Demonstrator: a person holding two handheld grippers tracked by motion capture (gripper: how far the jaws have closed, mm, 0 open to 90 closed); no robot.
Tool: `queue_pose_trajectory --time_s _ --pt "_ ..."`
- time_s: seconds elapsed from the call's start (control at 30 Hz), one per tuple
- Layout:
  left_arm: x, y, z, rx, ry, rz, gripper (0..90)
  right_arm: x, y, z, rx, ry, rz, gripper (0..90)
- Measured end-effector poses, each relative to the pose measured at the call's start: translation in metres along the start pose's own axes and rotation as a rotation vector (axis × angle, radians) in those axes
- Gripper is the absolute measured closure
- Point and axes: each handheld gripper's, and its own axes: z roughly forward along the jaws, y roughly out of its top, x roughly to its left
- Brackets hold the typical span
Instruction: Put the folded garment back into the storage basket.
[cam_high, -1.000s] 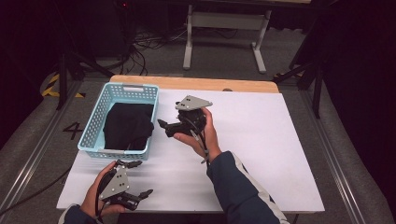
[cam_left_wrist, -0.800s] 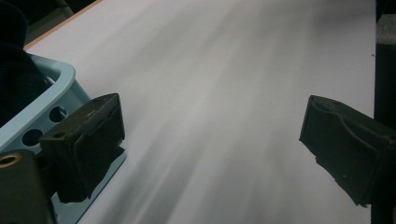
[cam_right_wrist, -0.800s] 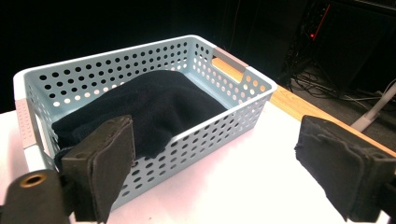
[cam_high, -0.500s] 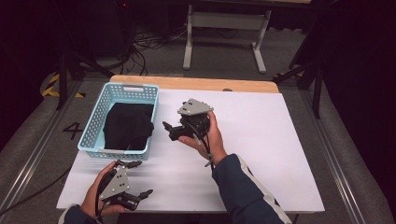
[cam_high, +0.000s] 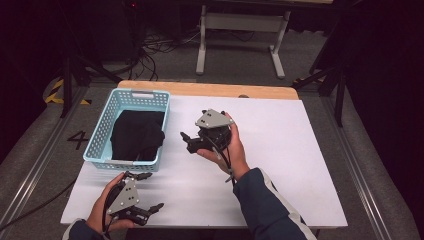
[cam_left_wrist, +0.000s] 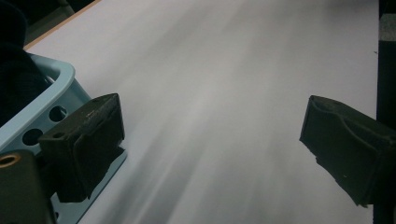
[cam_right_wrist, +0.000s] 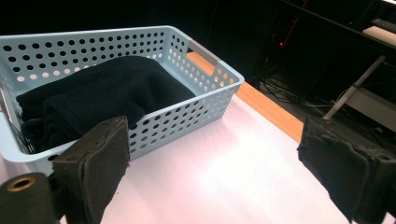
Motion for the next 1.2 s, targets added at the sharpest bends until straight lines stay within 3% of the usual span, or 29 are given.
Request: queue_pose_trajectory --time_s 0.97,1.2 --pt "0.000 -0.001 0.000 0.002 0.004 -0.011 7.0 -0.014 -0.012 -0.035 -0.010 -0.076 -0.055 9.9" --pt "-0.001 -0.001 0.000 0.008 0.005 -0.006 6.9 -0.013 -0.017 -0.044 -0.013 -0.076 -0.062 9.8"
